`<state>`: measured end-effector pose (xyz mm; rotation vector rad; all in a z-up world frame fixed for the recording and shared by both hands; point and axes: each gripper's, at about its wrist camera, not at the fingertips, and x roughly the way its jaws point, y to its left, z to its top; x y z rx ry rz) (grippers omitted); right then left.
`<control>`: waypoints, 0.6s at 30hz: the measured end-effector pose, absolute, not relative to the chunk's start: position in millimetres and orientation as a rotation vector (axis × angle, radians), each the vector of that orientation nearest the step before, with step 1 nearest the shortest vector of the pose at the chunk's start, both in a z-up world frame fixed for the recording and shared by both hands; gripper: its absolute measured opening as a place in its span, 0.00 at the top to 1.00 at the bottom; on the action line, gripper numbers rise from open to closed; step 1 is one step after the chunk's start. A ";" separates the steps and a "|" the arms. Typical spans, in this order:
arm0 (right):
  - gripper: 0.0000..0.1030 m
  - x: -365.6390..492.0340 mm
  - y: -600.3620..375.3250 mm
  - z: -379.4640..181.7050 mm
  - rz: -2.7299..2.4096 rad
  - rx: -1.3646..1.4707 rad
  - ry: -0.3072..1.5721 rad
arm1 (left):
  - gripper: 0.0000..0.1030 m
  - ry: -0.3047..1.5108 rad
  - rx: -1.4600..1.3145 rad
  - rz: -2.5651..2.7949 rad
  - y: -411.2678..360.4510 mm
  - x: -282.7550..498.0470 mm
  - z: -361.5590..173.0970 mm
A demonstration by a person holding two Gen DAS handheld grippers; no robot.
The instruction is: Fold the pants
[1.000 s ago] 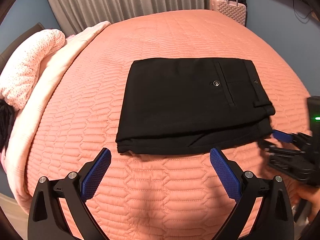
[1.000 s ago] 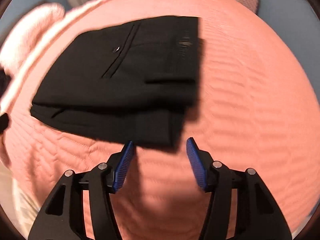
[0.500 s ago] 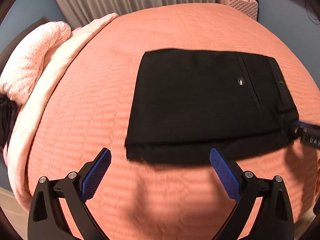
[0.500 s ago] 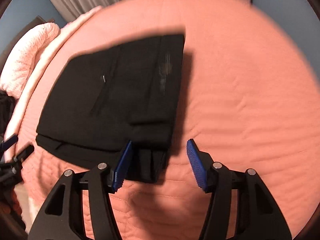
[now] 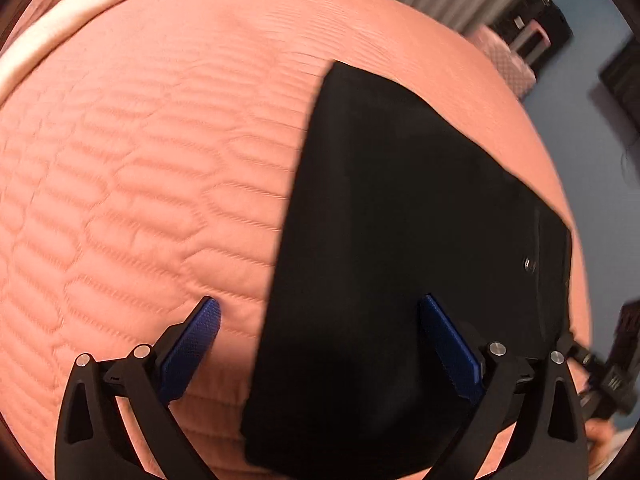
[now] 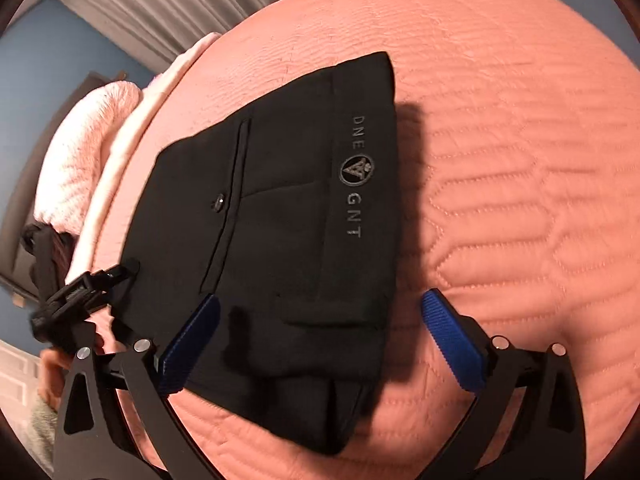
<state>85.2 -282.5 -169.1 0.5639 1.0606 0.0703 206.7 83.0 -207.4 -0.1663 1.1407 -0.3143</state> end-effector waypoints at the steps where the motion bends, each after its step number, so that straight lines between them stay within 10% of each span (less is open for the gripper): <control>1: 0.04 90.1 -284.3 -169.3 0.066 0.582 1.050 | 0.05 1.137 -0.141 -0.325 76.4 207.1 -207.7; 3: 0.11 97.5 -280.3 -171.4 0.059 0.624 1.034 | 0.14 1.140 -0.123 -0.381 61.4 206.6 -205.4; 5: 0.45 104.8 -275.1 -171.9 0.076 0.629 1.047 | 0.25 1.134 -0.062 -0.369 48.5 200.7 -202.2; 10: 0.73 108.5 -259.3 -159.5 0.061 0.574 1.083 | 0.81 1.106 -0.072 -0.353 65.2 191.9 -182.0; 18: 0.77 38.2 -241.4 -132.1 0.154 0.539 1.119 | 0.81 1.174 -0.096 -0.394 99.5 99.1 -178.6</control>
